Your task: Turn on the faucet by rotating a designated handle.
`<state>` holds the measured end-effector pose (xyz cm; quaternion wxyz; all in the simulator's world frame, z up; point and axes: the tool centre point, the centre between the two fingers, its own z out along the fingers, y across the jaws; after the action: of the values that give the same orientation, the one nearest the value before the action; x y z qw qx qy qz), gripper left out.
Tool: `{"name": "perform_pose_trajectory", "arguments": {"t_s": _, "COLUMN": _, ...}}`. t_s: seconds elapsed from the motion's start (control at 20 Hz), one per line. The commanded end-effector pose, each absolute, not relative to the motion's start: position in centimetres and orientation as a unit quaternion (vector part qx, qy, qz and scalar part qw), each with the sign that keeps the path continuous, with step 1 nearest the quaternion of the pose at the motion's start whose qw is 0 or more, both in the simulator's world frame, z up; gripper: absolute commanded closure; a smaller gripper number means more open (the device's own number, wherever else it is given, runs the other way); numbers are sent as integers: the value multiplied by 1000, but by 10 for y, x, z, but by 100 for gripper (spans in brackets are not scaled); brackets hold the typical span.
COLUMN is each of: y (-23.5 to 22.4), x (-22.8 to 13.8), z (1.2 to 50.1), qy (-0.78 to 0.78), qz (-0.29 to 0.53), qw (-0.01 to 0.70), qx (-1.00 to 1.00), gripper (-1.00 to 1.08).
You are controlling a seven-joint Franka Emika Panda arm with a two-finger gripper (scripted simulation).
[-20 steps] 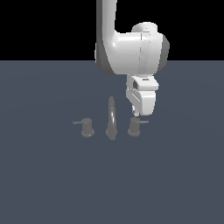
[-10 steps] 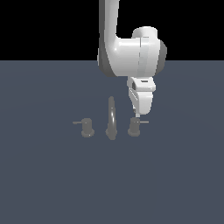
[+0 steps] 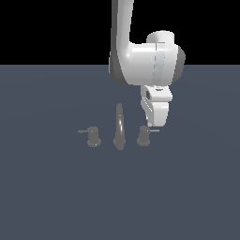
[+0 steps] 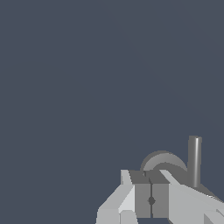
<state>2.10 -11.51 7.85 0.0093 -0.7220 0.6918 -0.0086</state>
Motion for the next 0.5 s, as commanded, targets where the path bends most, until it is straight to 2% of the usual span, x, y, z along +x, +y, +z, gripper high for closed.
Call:
{"name": "perform_pose_trajectory", "arguments": {"t_s": 0.0, "y": -125, "x": 9, "z": 73, "qy": 695, "qz": -5, "qw": 6, "qx": -719, "gripper": 108}}
{"name": "perform_pose_trajectory", "arguments": {"t_s": 0.2, "y": -140, "x": -11, "z": 64, "qy": 699, "qz": 0, "qw": 0, "qx": -715, "gripper": 108}}
{"name": "perform_pose_trajectory", "arguments": {"t_s": 0.3, "y": -132, "x": 0, "z": 69, "qy": 695, "qz": -6, "qw": 6, "qx": -719, "gripper": 108}}
{"name": "perform_pose_trajectory", "arguments": {"t_s": 0.45, "y": -132, "x": -11, "z": 68, "qy": 696, "qz": -4, "qw": 4, "qx": -718, "gripper": 108}}
